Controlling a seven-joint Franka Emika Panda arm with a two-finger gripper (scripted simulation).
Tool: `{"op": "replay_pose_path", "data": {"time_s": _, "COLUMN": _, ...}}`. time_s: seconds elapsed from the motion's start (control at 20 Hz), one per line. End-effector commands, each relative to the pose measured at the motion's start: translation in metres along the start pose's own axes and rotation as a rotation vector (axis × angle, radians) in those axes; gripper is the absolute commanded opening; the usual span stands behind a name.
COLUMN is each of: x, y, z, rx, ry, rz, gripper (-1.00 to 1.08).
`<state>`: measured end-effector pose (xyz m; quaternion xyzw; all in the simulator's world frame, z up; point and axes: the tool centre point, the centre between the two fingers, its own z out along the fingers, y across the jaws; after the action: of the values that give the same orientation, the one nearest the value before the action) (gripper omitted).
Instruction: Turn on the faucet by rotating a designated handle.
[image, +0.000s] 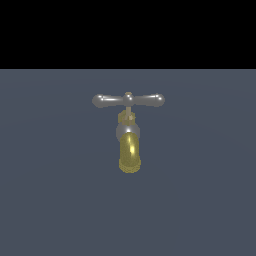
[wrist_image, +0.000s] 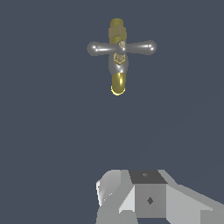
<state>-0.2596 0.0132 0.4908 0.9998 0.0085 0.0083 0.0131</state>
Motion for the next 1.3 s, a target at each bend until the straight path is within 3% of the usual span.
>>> {"op": "replay_pose_path", "data": {"time_s": 0.0, "x": 0.000, "y": 0.000, "z": 0.000, "rx": 0.000, "ry": 0.000, "rz": 0.000, "gripper": -1.00}}
{"op": "replay_pose_path", "data": {"time_s": 0.6, "x": 0.003, "y": 0.012, "z": 0.016, "rx": 0.002, "ry": 0.000, "rz": -0.084, "gripper": -1.00}}
{"op": "replay_pose_path", "data": {"time_s": 1.25, "x": 0.021, "y": 0.050, "z": 0.067, "rx": 0.007, "ry": 0.001, "rz": -0.350, "gripper": -1.00}}
